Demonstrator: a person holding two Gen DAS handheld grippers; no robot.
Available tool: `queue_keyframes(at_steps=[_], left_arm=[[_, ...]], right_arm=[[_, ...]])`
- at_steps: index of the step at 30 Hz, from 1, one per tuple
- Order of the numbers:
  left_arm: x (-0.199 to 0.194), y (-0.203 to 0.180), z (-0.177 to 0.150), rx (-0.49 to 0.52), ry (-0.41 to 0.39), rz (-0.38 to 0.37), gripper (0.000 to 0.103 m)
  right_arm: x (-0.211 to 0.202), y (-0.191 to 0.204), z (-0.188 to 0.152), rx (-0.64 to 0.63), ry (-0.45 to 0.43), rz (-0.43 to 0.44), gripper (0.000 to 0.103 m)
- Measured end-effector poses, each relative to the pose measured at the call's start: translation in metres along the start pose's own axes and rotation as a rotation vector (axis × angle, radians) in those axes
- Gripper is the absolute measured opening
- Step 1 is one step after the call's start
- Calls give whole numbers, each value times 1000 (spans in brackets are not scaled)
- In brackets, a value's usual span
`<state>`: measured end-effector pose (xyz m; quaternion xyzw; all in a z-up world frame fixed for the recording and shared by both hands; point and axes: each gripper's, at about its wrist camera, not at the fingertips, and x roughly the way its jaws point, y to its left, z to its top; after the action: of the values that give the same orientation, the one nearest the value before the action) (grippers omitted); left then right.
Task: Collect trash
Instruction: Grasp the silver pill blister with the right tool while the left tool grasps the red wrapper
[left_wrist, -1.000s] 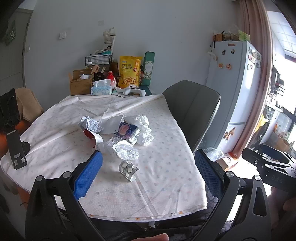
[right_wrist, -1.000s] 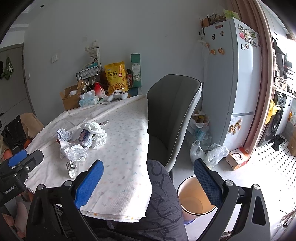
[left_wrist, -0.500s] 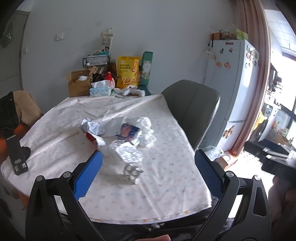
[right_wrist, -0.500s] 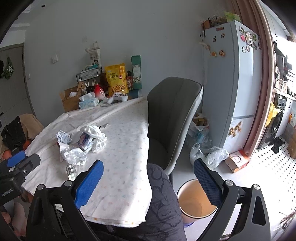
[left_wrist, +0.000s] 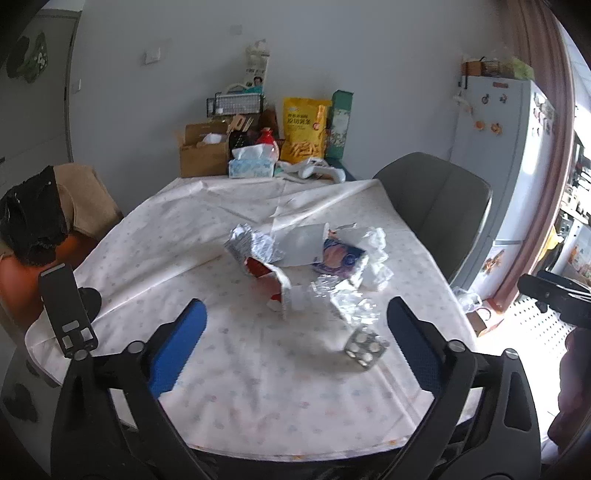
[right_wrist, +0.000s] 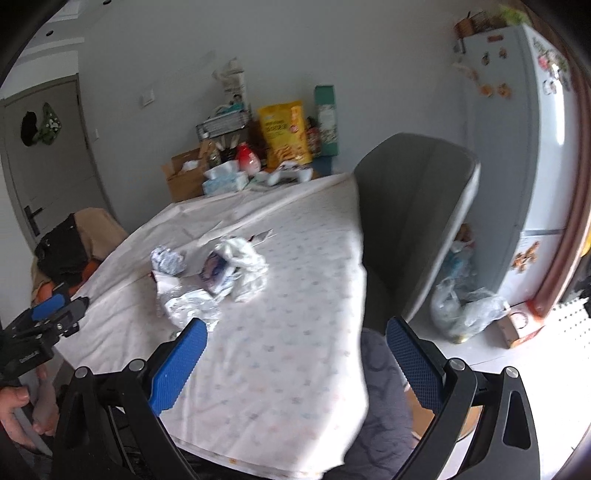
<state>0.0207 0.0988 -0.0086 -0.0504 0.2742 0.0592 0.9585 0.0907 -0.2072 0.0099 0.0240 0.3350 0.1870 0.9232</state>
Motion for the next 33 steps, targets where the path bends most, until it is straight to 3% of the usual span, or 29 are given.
queue_keyframes(at_steps=[7,16,22,24,26,29,33], left_arm=[[31,10,-2,8,49,9,79],[91,22,-13,-11,157,-29,49],[124,27,-20,-59,214,-56,42],[131,27,-21,-66,222,-63,42],[140,26,-22,-64,237,-64,37],[150,28,-22,-90,270,-86,27],[156,25,-18,-102,275,-98,27]], right_arm=[[43,34,-7,-41,112,103,83],[101,78,-20,-77,243,207,68],[131,97,-31,-97,321,229,57],[140,100,-34,-99,347,237,48],[147,98,-35,-73,365,263,29],[150,94,-34,-38,376,284,26],[146,84,-33,-2,378,286,26]])
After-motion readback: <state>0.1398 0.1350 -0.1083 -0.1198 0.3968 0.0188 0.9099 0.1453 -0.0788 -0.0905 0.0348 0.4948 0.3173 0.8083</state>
